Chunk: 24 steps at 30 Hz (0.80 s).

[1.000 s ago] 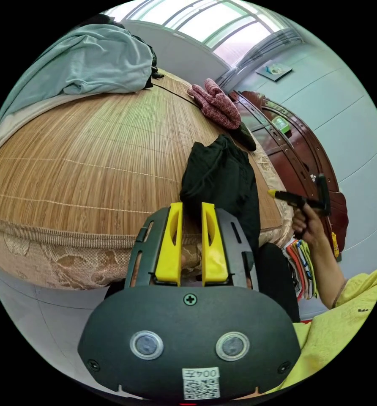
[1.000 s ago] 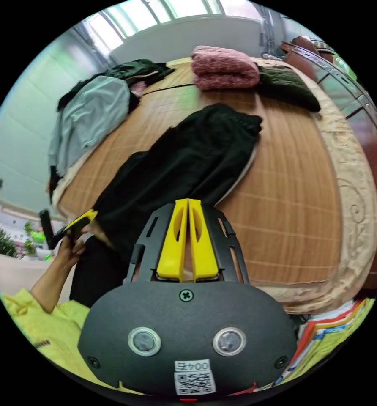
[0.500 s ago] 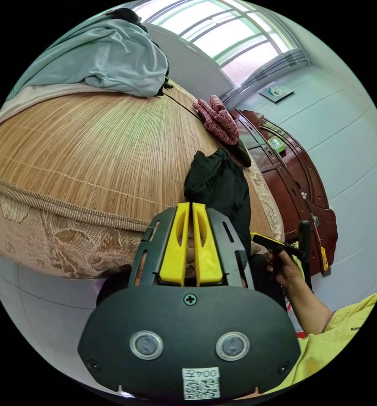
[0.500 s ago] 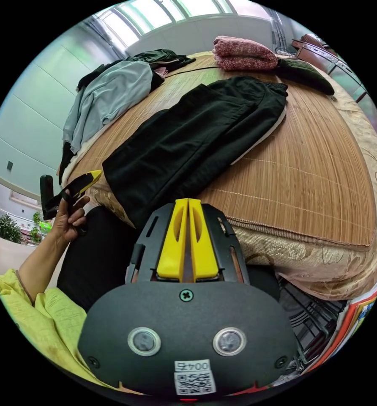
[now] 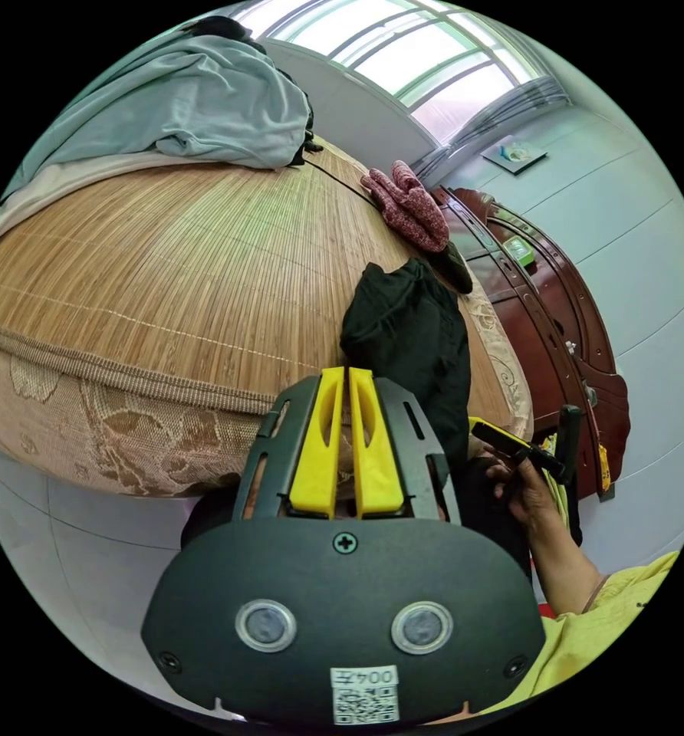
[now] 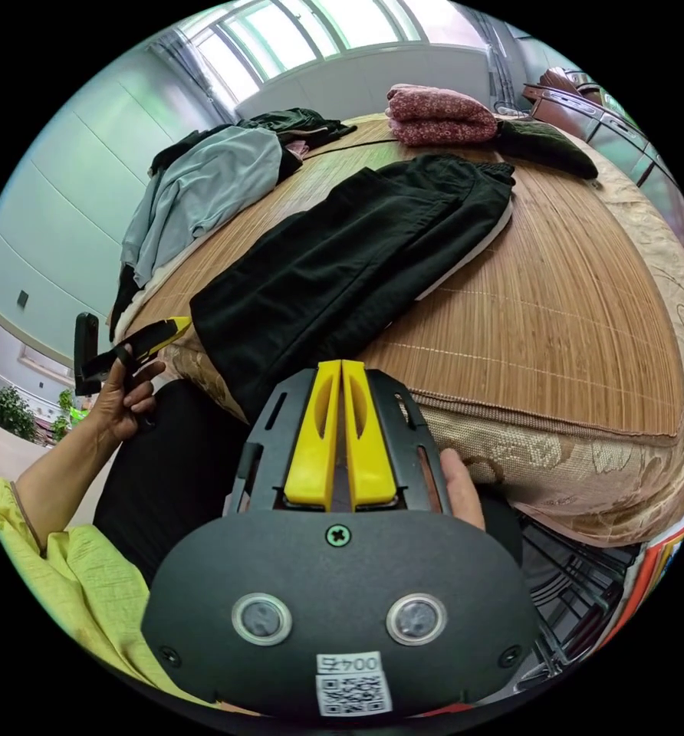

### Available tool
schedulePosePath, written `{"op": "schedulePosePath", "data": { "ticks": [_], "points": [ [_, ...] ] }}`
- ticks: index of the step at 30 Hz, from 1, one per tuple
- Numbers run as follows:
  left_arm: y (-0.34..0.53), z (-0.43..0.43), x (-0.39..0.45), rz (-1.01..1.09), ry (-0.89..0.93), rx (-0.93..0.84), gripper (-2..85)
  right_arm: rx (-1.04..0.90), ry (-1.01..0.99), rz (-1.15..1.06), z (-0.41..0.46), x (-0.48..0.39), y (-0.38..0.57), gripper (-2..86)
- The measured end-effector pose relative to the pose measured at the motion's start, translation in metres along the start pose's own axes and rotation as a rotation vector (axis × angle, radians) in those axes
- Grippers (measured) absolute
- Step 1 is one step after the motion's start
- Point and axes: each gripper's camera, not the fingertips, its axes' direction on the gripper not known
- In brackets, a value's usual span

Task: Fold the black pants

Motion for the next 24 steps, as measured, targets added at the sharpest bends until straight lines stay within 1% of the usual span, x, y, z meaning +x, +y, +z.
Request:
{"op": "schedulePosePath", "data": {
  "ticks": [8,10,11,13,14,16,19,24],
  "points": [
    [0.007,-0.001,-0.002,0.014,-0.001,-0.008,2.3,0.028,0.039,-0.025,-0.034,0.015,0.025,1.3],
    [0.008,-0.002,-0.005,0.005,0.002,-0.006,2.3,0.009,0.007,0.013,-0.054,0.03,0.031,5.0],
    [0.008,-0.003,-0.007,0.002,0.002,-0.006,2.3,0.021,0.0,0.024,-0.062,0.034,0.034,5.4],
    [0.008,-0.003,-0.008,0.001,0.003,-0.009,2.3,0.088,-0.141,0.061,-0.093,0.05,0.054,8.4],
    [0.008,-0.003,-0.009,0.001,0.001,-0.012,2.2,0.089,-0.193,0.078,-0.098,0.055,0.06,9.5],
    [0.008,-0.003,-0.011,0.001,0.0,-0.016,2.1,0.059,-0.363,0.166,-0.102,0.073,0.086,11.7],
    [0.007,-0.003,-0.014,0.001,0.007,-0.025,2.0,0.051,-0.461,0.245,-0.104,0.091,0.114,13.4],
    [0.007,-0.008,-0.023,-0.004,0.023,-0.019,2.0,0.019,-0.55,0.325,-0.105,0.121,0.131,13.6]
  ]
}}
